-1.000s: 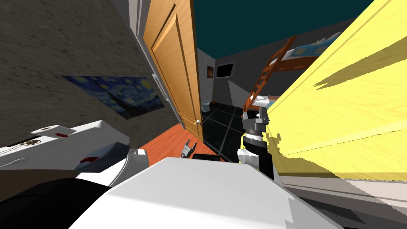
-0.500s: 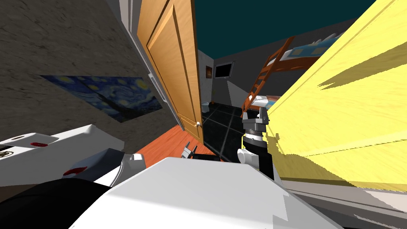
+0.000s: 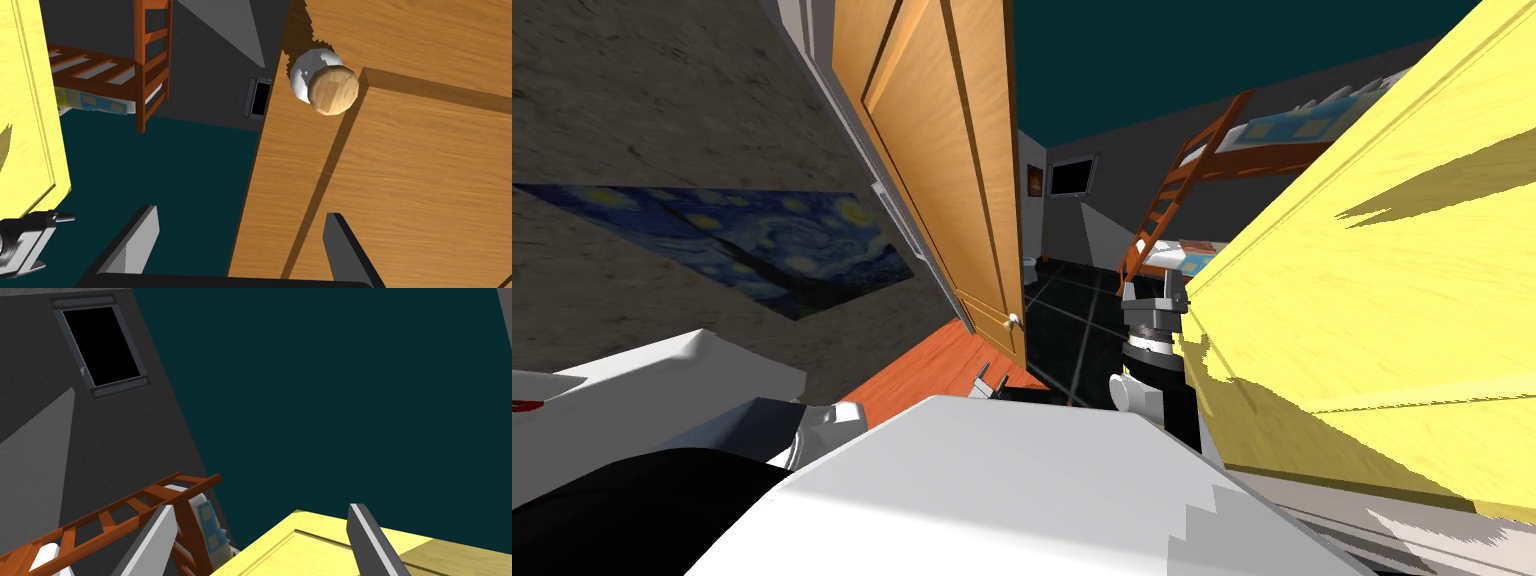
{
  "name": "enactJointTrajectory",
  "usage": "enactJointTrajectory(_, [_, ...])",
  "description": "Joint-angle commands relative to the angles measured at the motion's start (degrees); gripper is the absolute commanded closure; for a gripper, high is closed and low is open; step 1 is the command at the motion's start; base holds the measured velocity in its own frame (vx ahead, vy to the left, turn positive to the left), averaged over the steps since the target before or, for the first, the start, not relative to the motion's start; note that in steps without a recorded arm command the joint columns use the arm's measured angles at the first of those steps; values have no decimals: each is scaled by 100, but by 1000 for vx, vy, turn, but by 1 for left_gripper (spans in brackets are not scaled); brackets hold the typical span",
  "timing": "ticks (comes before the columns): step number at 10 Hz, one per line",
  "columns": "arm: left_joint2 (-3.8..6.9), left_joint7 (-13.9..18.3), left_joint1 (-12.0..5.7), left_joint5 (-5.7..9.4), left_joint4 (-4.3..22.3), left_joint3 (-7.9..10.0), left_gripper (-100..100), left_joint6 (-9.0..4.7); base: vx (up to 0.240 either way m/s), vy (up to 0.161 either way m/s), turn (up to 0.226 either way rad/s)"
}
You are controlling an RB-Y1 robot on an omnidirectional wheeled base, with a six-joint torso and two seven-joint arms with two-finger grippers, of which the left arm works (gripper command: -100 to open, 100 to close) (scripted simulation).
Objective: Push the door open
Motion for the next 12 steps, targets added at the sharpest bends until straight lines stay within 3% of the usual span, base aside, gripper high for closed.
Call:
enactJointTrajectory(1, [36, -187, -12, 20, 134, -66, -100, -53, 126, 76, -52])
enactJointTrajectory(8, [192, -950, 7, 90, 626, -354, -100, -281, 140, 106, -62])
enactJointTrajectory(12, [94, -778, -199, 69, 659, -216, -100, -95, 132, -56, -28])
